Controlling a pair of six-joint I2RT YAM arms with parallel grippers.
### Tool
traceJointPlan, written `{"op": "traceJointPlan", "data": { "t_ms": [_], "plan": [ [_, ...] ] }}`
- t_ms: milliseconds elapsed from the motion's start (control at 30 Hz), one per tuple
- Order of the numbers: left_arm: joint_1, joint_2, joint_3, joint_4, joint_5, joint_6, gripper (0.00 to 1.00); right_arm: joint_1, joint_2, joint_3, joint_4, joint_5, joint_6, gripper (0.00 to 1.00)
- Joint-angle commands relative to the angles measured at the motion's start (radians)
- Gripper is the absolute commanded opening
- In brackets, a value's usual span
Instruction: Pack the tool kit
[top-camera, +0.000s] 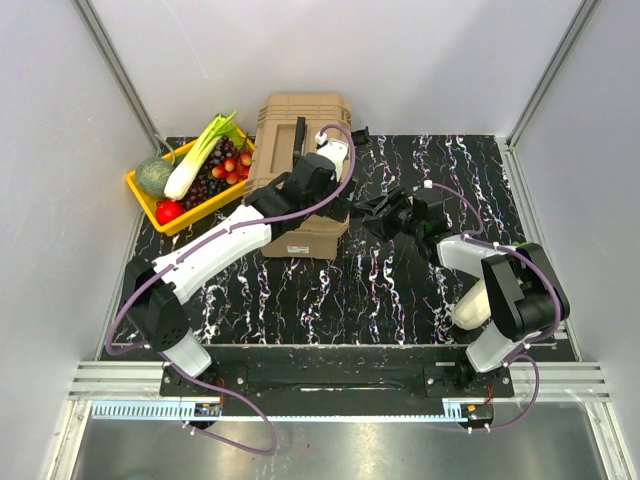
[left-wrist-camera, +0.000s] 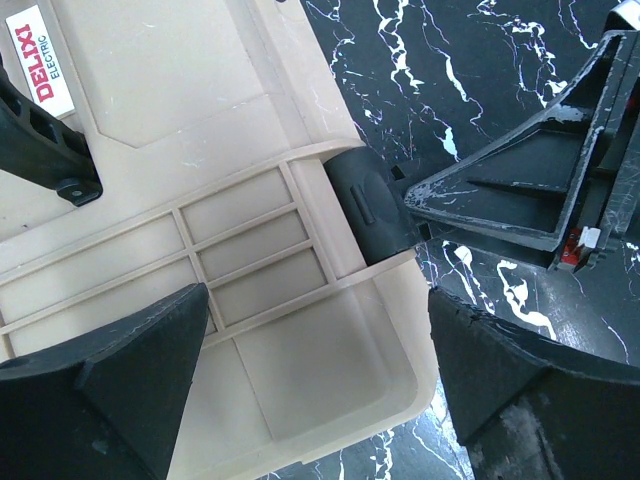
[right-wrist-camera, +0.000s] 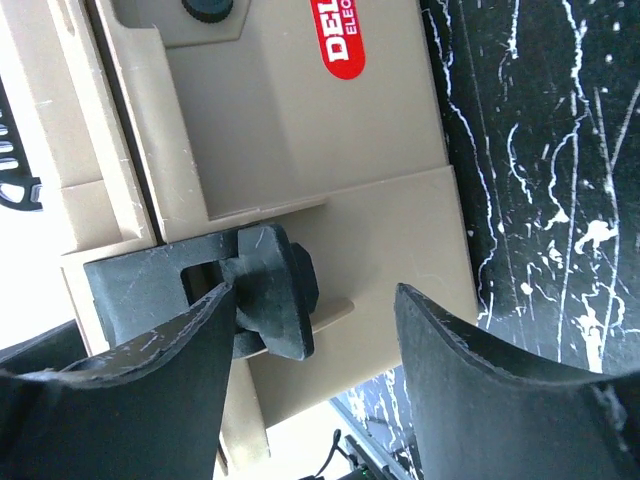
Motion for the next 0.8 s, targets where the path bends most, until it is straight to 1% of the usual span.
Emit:
{"op": "traceJointPlan", "data": {
  "t_ms": [0,233,400,533,600,700,767],
  "plan": [
    [0.002,0.070,-0.064,-0.260,0.075,-0.076,0.94,0.007,-0.027,0.011,-0.255,0.123,-0.095,0.66],
    [0.004,0.031,0.001,-0.266,0.076,-0.059,0.95,0.007,-0.103,0.127,-0.535,0.259,-0.224,0.55],
    [0.005,-0.001,0.124,-0.305,0.049,-0.021,0.96,0.007,-0.162,0.248,-0.698,0.371,-0.345,0.48],
    [0.007,-0.028,0.201,-0.312,0.037,-0.007,0.99,0.007,-0.147,0.373,-0.836,0.433,-0.447,0.44],
    [0.010,-0.045,0.227,-0.315,0.032,-0.005,0.99,0.007,-0.122,0.432,-0.893,0.435,-0.500,0.40],
    [0.024,-0.076,0.244,-0.318,0.025,-0.010,0.99,0.010,-0.076,0.508,-0.960,0.430,-0.565,0.28],
    [0.044,-0.094,0.244,-0.317,0.000,-0.018,0.99,0.017,-0.047,0.557,-0.996,0.422,-0.615,0.21]
  ]
}}
